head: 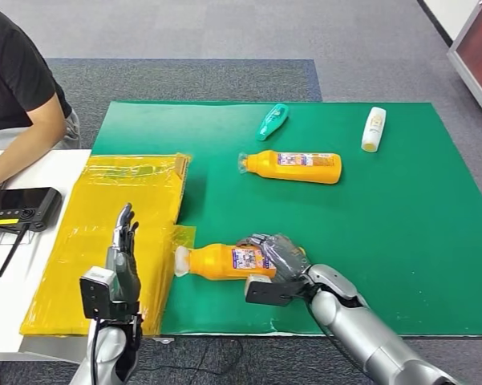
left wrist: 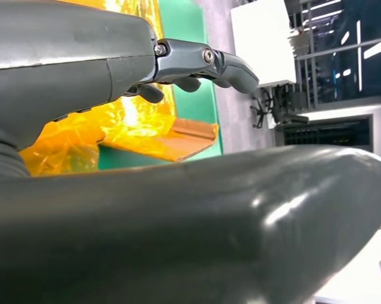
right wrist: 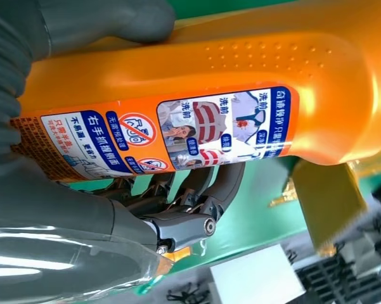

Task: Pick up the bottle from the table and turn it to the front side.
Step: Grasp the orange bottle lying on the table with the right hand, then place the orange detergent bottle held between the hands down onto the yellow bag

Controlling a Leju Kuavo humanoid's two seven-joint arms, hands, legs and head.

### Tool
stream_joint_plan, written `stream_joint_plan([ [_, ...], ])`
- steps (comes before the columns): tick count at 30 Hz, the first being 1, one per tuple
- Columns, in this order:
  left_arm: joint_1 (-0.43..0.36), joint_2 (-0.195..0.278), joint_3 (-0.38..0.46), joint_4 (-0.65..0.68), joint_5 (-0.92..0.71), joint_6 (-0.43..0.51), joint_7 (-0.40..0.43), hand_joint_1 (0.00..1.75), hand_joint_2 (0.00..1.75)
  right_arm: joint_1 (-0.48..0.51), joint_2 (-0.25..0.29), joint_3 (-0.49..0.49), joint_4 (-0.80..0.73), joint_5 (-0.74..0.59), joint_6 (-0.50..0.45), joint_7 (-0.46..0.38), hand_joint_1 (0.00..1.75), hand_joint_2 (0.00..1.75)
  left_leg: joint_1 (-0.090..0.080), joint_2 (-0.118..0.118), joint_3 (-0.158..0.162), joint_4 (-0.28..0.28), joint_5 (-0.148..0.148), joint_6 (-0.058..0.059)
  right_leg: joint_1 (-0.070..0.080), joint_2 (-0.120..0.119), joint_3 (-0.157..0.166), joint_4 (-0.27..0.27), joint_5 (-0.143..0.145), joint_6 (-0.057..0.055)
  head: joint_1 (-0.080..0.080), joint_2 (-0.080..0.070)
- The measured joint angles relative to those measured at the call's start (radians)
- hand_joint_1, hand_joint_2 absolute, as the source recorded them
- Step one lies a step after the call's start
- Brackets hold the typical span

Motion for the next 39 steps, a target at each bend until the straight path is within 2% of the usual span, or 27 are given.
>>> stream_joint_plan([
  [10,0.002,0.009,-0.003,-0.049,0.02,0.017,-0.001,0.0,0.0,0.1,0.059,-0.151,-0.124,-0.158,0.018,-0.07,1.75,1.75,0.0,0.0,-0.002,0.0,0.0,0.0,0.0,0.0,-0.002,0.0,0.0,0.0,0.0,0.0],
  [15,0.003,0.015,-0.009,-0.066,0.031,0.028,-0.005,0.0,0.0,0.135,0.093,-0.212,-0.172,-0.277,0.064,-0.107,1.75,1.75,0.0,0.0,-0.002,0.0,0.0,0.0,0.0,0.0,-0.003,0.0,0.0,0.0,0.0,0.0],
  [20,0.003,0.022,-0.036,-0.07,0.046,0.025,-0.005,0.0,0.0,0.164,0.138,-0.275,-0.227,-0.45,0.135,-0.114,1.75,1.75,0.0,0.0,-0.003,0.0,0.0,0.0,0.0,0.0,-0.003,0.0,0.0,0.0,0.0,0.0],
  [23,-0.005,0.025,-0.061,-0.07,0.059,0.012,-0.005,0.0,0.0,0.166,0.161,-0.291,-0.246,-0.512,0.167,-0.114,1.75,1.75,0.0,0.0,-0.003,0.0,0.0,0.0,0.0,0.0,-0.003,0.0,0.0,0.0,0.0,0.0],
  [31,-0.071,0.031,-0.14,-0.065,0.081,-0.009,0.003,0.0,0.0,0.158,0.213,-0.295,-0.27,-0.558,0.19,-0.115,1.75,1.75,0.0,0.0,-0.003,0.0,0.0,0.0,0.0,0.0,-0.003,0.0,0.0,0.0,0.0,0.0],
  [39,-0.099,0.036,-0.172,-0.063,0.094,-0.013,0.01,0.0,0.0,0.155,0.231,-0.289,-0.276,-0.561,0.191,-0.115,1.75,1.75,0.0,0.0,-0.003,0.0,0.0,0.0,0.0,0.0,-0.003,0.0,0.0,0.0,0.0,0.0],
])
